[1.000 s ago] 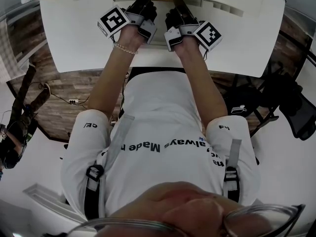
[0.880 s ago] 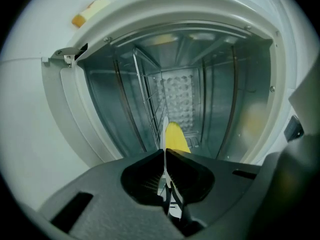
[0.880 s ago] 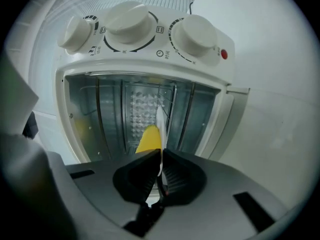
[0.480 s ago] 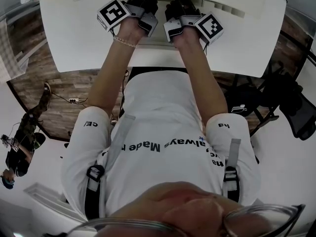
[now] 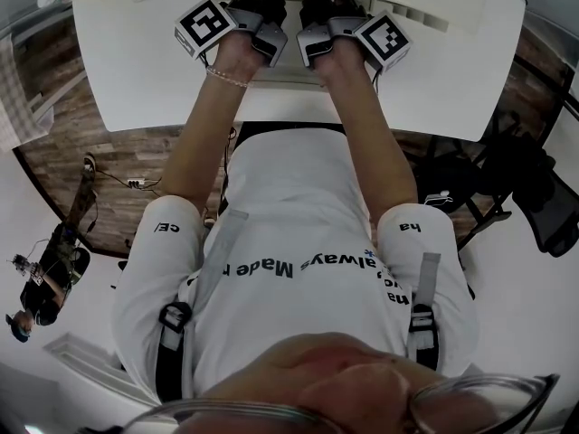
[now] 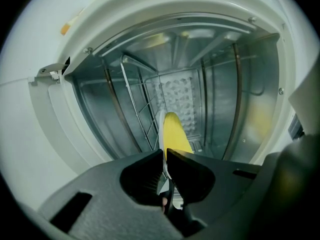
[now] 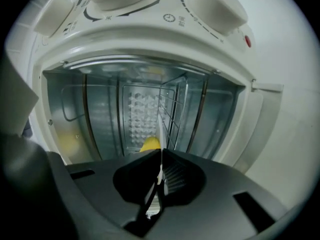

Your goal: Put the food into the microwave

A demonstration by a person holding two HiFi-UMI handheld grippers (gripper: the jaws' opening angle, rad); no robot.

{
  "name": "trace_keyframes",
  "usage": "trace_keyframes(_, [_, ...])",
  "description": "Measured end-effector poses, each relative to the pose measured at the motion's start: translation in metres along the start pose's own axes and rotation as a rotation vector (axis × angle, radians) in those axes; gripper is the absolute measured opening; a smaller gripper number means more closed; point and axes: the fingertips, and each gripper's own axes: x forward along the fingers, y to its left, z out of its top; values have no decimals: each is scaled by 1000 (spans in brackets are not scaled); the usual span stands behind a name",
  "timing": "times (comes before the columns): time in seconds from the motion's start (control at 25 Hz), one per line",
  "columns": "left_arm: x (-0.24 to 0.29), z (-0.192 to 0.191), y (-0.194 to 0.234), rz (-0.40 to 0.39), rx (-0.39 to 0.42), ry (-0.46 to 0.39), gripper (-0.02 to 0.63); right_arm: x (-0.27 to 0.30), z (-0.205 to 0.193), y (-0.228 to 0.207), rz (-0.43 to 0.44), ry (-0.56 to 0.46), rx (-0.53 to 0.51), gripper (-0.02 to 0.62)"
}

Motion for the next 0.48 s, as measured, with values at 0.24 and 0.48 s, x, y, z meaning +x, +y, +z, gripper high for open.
trace_keyframes(0.24, [-4,0,-2,6,15,-5,18,1,-2,1,-20,-19,-1,18])
trace_keyframes(0.48, [-8,-4,-2,2,7,-7,20,0,-3,0,-27,-30,-9,18])
